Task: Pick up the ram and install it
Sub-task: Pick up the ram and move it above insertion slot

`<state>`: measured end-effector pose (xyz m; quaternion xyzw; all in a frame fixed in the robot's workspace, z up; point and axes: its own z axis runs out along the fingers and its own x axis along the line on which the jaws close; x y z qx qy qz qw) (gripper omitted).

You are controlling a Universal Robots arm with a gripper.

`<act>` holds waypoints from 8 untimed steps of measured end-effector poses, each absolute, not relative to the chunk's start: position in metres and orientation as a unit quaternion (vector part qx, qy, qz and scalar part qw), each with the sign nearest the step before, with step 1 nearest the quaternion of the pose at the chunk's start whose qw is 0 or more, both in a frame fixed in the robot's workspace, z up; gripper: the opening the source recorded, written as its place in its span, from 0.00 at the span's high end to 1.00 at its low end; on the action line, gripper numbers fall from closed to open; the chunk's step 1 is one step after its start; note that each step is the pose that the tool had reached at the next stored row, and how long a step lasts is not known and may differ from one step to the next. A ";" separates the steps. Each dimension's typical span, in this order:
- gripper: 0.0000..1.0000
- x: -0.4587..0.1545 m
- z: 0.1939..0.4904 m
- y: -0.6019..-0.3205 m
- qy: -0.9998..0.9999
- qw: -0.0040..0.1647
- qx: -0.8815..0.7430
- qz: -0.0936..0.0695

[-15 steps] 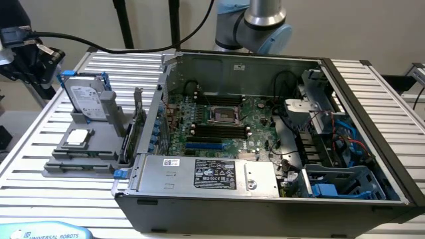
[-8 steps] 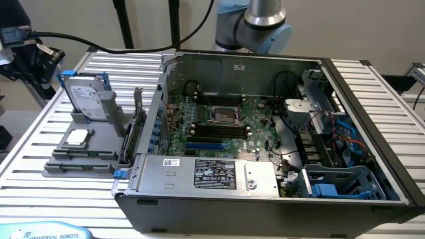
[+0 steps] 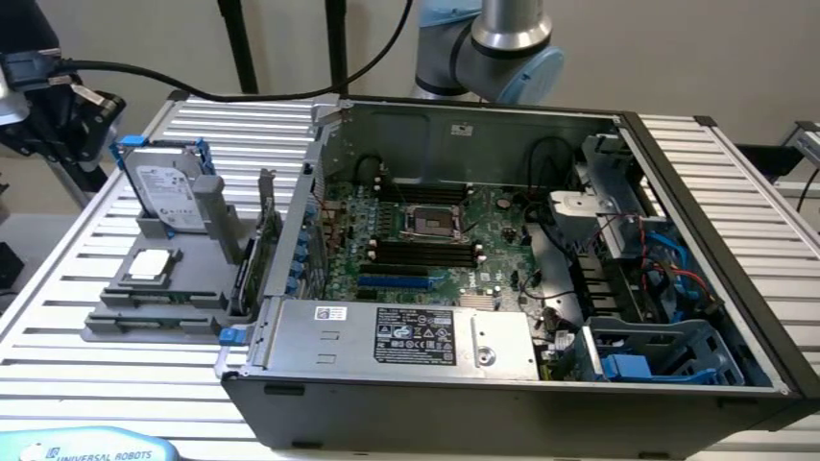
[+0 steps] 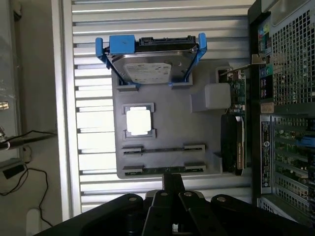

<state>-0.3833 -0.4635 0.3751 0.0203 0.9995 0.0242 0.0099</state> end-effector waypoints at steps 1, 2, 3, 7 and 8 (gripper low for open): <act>0.89 -0.383 0.375 -0.464 1.000 0.010 0.011 0.024; 0.89 -0.383 0.375 -0.464 1.000 0.010 0.002 0.024; 0.89 -0.383 0.375 -0.464 1.000 0.009 -0.007 0.024; 0.89 -0.383 0.374 -0.464 0.999 0.008 -0.043 0.025; 0.89 -0.383 0.374 -0.464 0.998 0.008 -0.052 0.025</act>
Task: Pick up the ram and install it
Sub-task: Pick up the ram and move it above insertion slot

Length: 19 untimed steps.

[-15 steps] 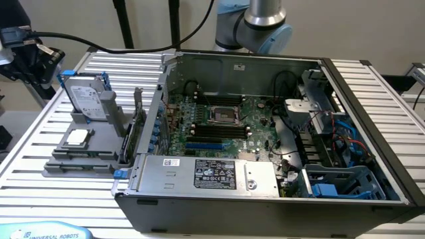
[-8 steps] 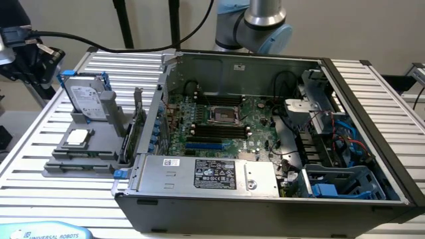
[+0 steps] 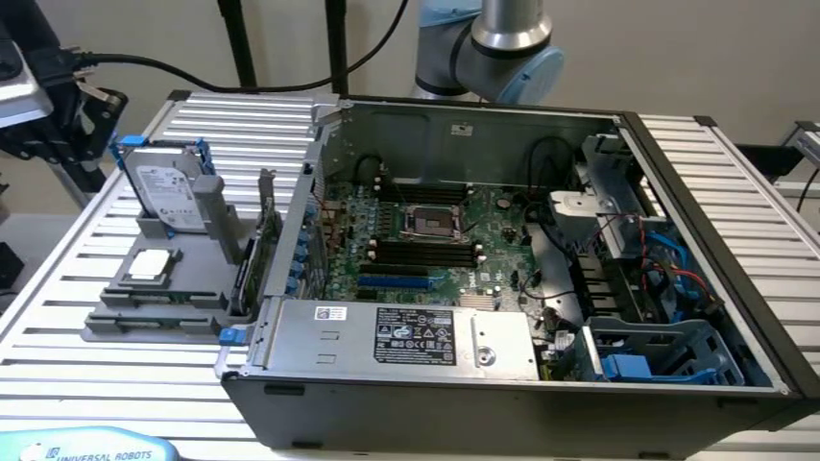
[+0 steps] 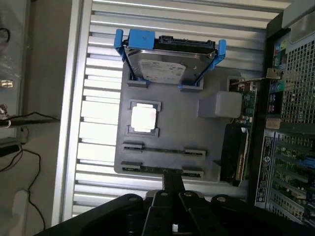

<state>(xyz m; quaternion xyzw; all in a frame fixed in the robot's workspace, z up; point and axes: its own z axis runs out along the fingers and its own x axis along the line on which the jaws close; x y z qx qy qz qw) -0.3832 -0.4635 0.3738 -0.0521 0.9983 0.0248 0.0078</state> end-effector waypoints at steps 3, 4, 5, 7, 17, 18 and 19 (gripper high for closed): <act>0.89 -0.383 0.373 -0.464 0.996 0.006 -0.080 0.025; 0.89 -0.383 0.372 -0.464 0.996 0.005 -0.089 0.025; 0.89 -0.383 0.372 -0.464 0.995 0.005 -0.098 0.025; 0.89 -0.383 0.372 -0.464 0.993 0.003 -0.116 0.025; 0.89 -0.383 0.368 -0.464 0.978 -0.003 -0.206 0.026; 0.89 -0.383 0.368 -0.464 0.976 -0.003 -0.214 0.026; 0.89 -0.383 0.368 -0.464 0.975 -0.003 -0.223 0.026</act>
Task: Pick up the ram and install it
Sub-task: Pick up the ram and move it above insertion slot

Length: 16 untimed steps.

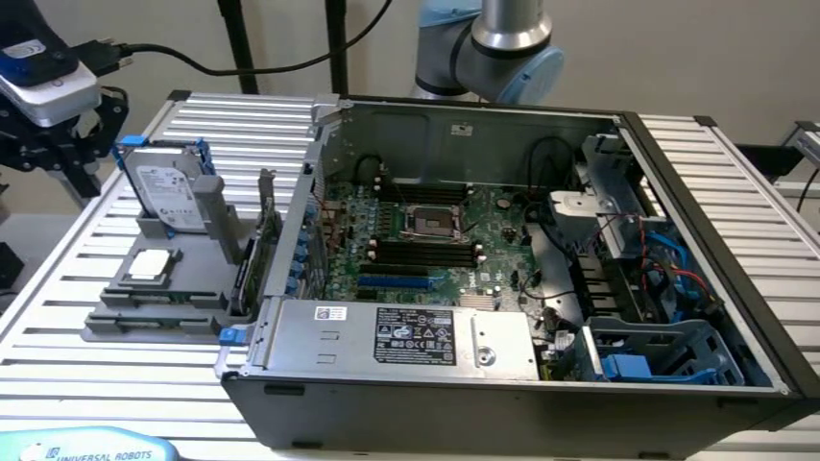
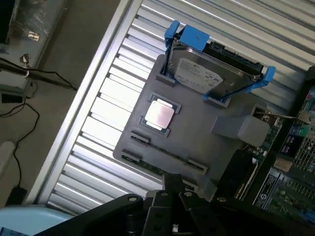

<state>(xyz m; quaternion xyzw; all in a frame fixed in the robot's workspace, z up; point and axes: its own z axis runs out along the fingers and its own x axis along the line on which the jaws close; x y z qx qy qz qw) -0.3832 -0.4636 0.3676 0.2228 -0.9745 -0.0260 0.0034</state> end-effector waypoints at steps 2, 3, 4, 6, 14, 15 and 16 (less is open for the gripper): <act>0.89 -0.383 0.366 -0.464 -0.970 0.004 0.241 -0.026; 0.89 -0.383 0.366 -0.464 -0.968 0.004 0.250 -0.026; 0.89 -0.383 0.365 -0.464 -0.966 0.004 0.258 -0.026; 0.89 -0.383 0.364 -0.464 -0.961 0.005 0.276 -0.026; 0.89 -0.383 0.359 -0.464 -0.938 0.007 0.345 -0.025; 0.89 -0.383 0.358 -0.464 -0.935 0.007 0.354 -0.025; 0.89 -0.383 0.357 -0.464 -0.932 0.007 0.361 -0.025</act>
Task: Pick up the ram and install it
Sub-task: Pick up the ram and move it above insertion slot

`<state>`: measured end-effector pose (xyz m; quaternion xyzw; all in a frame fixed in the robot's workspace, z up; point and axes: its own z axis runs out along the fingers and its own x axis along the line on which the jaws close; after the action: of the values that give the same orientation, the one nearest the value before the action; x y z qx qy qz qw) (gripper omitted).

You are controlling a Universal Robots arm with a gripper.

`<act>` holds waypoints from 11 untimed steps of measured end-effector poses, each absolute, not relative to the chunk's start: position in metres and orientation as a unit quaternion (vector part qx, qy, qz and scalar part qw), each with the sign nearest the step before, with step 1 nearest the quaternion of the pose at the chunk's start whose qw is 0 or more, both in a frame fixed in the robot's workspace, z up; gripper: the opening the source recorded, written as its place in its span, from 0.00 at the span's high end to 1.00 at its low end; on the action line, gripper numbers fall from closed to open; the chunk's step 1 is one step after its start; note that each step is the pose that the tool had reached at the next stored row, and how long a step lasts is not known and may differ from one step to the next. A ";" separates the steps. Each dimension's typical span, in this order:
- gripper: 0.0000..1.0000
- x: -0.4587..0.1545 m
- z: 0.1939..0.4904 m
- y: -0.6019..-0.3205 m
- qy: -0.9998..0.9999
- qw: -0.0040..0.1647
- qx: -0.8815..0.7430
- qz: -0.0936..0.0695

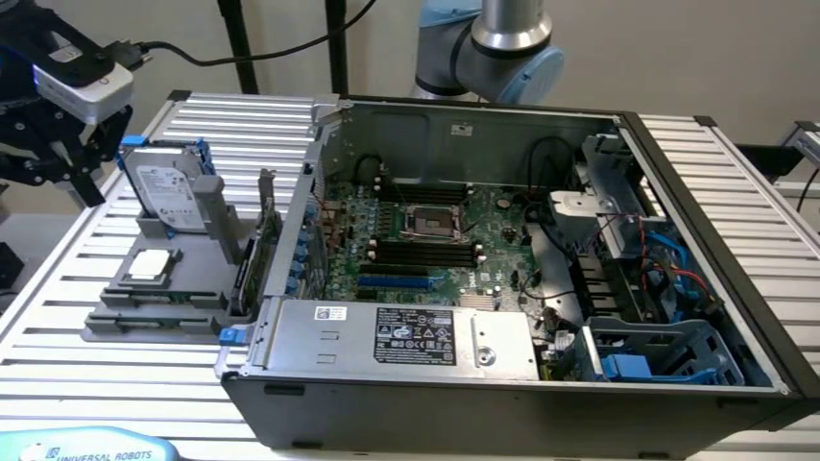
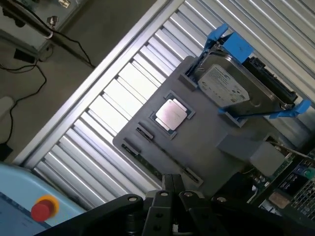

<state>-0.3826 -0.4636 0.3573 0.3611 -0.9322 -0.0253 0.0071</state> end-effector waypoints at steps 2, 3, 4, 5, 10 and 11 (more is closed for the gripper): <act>0.89 -0.382 0.356 -0.464 -0.926 0.007 0.377 -0.025; 0.89 -0.382 0.355 -0.464 -0.923 0.008 0.385 -0.025; 0.89 -0.382 0.355 -0.464 -0.919 0.008 0.392 -0.025; 0.89 -0.382 0.354 -0.464 -0.916 0.008 0.400 -0.025; 0.89 -0.381 0.351 -0.464 -0.899 0.009 0.438 -0.025; 0.89 -0.381 0.350 -0.464 -0.895 0.009 0.446 -0.025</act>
<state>-0.3811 -0.4636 0.3499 0.4457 -0.8948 -0.0246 0.0093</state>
